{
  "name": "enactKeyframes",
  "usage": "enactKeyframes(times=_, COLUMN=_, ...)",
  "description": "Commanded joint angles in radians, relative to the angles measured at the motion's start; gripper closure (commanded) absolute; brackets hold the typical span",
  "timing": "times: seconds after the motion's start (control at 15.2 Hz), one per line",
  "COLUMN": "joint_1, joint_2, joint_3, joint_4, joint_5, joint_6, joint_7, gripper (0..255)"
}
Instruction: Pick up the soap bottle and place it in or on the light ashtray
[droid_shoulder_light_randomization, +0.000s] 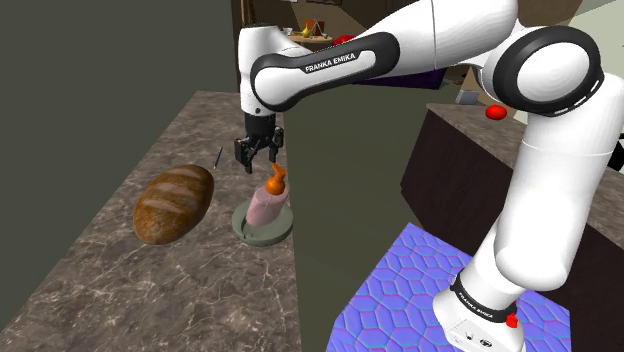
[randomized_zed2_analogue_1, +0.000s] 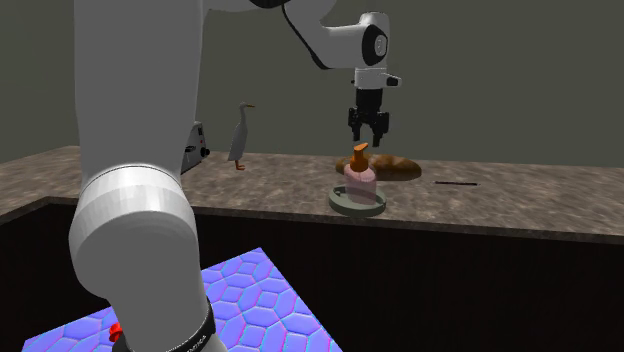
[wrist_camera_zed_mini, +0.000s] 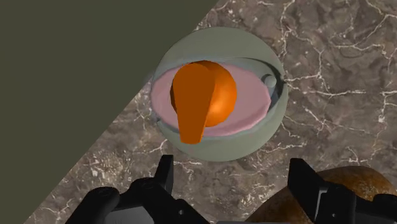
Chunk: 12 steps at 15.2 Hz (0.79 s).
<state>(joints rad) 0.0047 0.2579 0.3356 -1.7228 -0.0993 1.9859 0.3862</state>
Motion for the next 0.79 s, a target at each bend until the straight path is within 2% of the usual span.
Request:
enactKeyframes(times=0.0, joint_1=0.000, joint_2=0.000, joint_3=0.000, joint_4=0.000, joint_5=0.000, joint_6=0.000, joint_7=0.000, gripper=0)
enactKeyframes(times=0.13, joint_1=0.000, joint_2=0.000, joint_3=0.000, joint_4=-0.001, joint_5=0.000, joint_6=0.000, joint_7=0.000, gripper=0)
enactKeyframes(times=0.4, joint_1=0.000, joint_2=-0.025, joint_3=0.004, joint_4=0.094, joint_5=0.012, joint_6=-0.118, joint_7=-0.008, gripper=0)
enactKeyframes(times=0.73, joint_1=0.000, joint_2=-0.025, joint_3=0.004, joint_4=0.094, joint_5=0.012, joint_6=-0.118, joint_7=-0.008, gripper=0)
